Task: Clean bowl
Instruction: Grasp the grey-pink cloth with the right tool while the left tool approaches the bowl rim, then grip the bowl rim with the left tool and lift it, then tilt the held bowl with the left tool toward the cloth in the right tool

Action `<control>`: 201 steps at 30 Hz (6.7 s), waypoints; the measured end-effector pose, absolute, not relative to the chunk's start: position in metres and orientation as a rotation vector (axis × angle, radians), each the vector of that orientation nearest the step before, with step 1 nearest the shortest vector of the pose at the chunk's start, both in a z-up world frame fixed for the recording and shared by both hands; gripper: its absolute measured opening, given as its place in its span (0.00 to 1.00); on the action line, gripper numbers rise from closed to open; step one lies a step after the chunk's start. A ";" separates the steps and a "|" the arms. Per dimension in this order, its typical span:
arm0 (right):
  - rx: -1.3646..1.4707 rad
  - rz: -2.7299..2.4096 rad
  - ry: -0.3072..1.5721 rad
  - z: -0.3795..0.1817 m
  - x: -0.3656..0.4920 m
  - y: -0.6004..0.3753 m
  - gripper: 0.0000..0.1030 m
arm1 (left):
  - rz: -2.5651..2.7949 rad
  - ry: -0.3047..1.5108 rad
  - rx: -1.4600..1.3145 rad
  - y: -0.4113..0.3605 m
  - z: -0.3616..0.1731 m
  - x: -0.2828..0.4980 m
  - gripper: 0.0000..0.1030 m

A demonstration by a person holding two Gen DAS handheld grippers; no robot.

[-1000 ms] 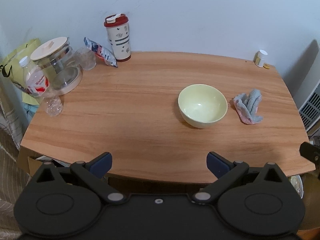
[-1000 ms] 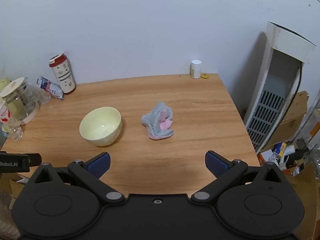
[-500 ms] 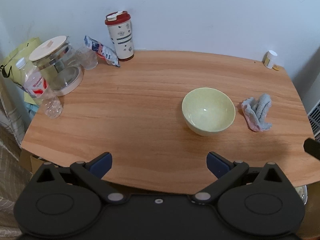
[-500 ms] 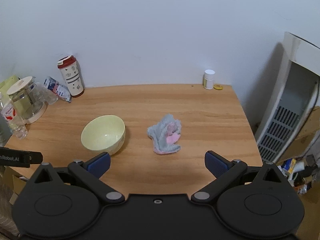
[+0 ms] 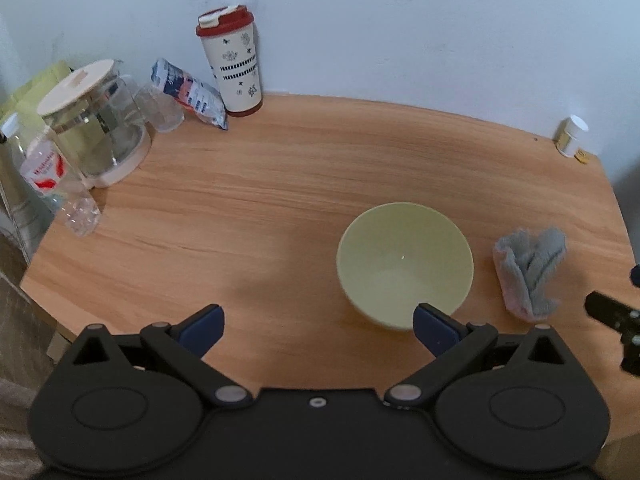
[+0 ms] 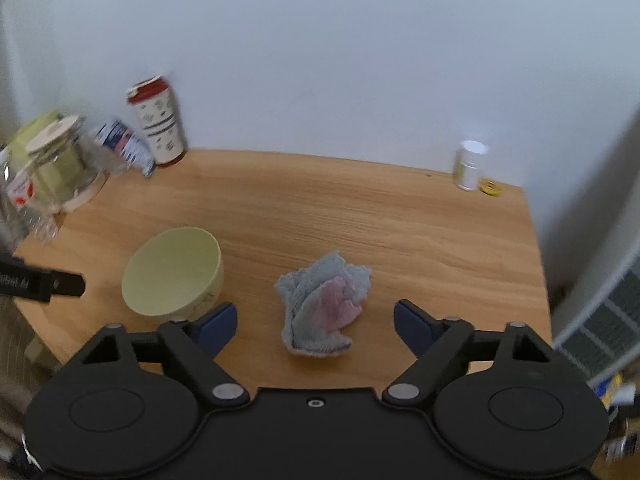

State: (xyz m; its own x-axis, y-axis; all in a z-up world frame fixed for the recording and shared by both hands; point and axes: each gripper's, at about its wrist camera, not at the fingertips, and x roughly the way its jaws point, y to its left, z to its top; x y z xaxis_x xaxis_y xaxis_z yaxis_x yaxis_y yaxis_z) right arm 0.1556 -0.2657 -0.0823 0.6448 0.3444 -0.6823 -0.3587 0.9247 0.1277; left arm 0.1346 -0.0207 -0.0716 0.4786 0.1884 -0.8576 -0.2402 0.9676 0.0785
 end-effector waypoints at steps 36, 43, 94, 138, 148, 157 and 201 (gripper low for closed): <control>-0.577 0.620 0.785 -0.150 0.221 -0.210 0.59 | 0.086 1.158 -0.142 0.035 -0.158 0.198 0.73; -0.523 0.591 0.836 -0.156 0.222 -0.213 0.48 | 0.053 1.162 -0.154 0.042 -0.163 0.207 0.72; -0.085 0.487 0.965 -0.158 0.230 -0.235 0.25 | 0.011 1.192 -0.443 0.055 -0.168 0.209 0.07; 0.044 0.751 0.925 -0.123 0.178 -0.149 0.25 | 0.082 1.067 -0.824 0.039 -0.168 0.202 0.09; 0.067 0.762 0.897 -0.126 0.179 -0.143 0.24 | 0.014 1.077 -0.746 0.040 -0.158 0.203 0.09; 0.016 0.722 0.876 -0.128 0.173 -0.158 0.24 | -0.022 1.098 -0.703 0.043 -0.156 0.205 0.10; 0.051 0.755 0.907 -0.130 0.172 -0.149 0.24 | -0.053 1.085 -0.735 0.033 -0.151 0.199 0.11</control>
State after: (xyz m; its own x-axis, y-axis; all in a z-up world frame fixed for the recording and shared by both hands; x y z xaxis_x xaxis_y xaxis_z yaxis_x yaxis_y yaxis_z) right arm 0.1723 -0.1494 -0.1301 0.3806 0.6121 -0.6932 -0.5709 0.7452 0.3445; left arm 0.1986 0.0325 -0.1511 0.4898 -0.3839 -0.7828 -0.3058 0.7652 -0.5666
